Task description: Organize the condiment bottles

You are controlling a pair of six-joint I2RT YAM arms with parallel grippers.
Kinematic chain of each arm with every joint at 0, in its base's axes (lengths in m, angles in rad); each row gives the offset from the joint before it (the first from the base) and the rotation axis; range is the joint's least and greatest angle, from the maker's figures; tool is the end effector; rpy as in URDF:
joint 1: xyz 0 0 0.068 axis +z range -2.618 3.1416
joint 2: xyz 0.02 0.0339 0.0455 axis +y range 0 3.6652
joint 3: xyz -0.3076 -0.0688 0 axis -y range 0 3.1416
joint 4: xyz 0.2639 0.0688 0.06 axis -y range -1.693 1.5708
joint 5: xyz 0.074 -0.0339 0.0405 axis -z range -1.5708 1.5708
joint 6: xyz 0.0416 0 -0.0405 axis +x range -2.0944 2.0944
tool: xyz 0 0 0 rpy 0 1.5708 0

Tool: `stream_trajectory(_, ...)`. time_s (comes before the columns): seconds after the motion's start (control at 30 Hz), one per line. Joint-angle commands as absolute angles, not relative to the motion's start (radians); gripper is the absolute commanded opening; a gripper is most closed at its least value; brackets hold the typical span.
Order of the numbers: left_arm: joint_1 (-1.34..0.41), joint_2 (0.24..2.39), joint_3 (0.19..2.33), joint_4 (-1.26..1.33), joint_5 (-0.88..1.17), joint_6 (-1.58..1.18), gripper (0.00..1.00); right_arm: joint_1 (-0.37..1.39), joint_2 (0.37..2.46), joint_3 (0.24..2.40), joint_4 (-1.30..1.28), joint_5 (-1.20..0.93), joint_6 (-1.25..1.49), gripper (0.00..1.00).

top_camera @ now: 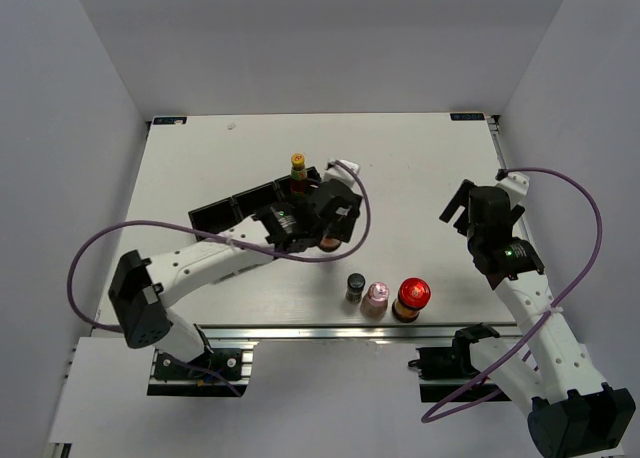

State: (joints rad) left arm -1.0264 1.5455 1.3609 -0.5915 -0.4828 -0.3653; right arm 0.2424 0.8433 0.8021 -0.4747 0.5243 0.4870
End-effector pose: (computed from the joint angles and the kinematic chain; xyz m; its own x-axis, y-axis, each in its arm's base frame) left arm 0.2039 -0.2995 0.3539 -0.5482 0.2946 -0.7827 0.4178 0.9072 0.0488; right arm 0.1771 0.0223 0.3380 -0.3226 0.3375 -0.8843 0.4141 0.8905 0.1888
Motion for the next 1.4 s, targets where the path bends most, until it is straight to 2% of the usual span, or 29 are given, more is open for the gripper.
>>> stream_trajectory(0.0,-0.927,1.424,1.351,-0.610,-0.583,-0.429,0.35,0.238,0.827,0.802,-0.437,0.525,0.471,0.89)
stream_trajectory(0.1,-0.850,1.368,1.319,-0.635,-0.584,-0.465,0.33,0.239,0.824,0.801,-0.434,0.525,0.468,0.89)
stream_trajectory(0.3,-0.750,1.307,1.261,-0.617,-0.617,-0.480,0.37,0.238,0.831,0.799,-0.428,0.528,0.469,0.89)
stream_trajectory(0.67,-0.505,1.443,1.273,-0.506,-0.526,-0.485,0.34,0.239,0.831,0.785,-0.411,0.497,0.457,0.89)
stream_trajectory(0.83,-0.477,1.483,1.261,-0.431,-0.495,-0.463,0.34,0.238,0.827,0.775,-0.403,0.495,0.453,0.89)
stream_trajectory(0.9,-0.468,1.500,1.267,-0.422,-0.500,-0.460,0.39,0.239,0.828,0.770,-0.399,0.489,0.453,0.89)
stream_trajectory(0.97,-0.454,1.532,1.275,-0.410,-0.492,-0.459,0.39,0.238,0.828,0.769,-0.396,0.473,0.448,0.89)
stream_trajectory(1.3,-0.445,1.623,1.261,-0.339,-0.549,-0.472,0.40,0.239,0.804,0.773,-0.393,0.356,0.410,0.89)
stream_trajectory(1.37,-0.445,1.631,1.259,-0.331,-0.548,-0.474,0.44,0.238,0.802,0.790,-0.423,0.307,0.408,0.89)
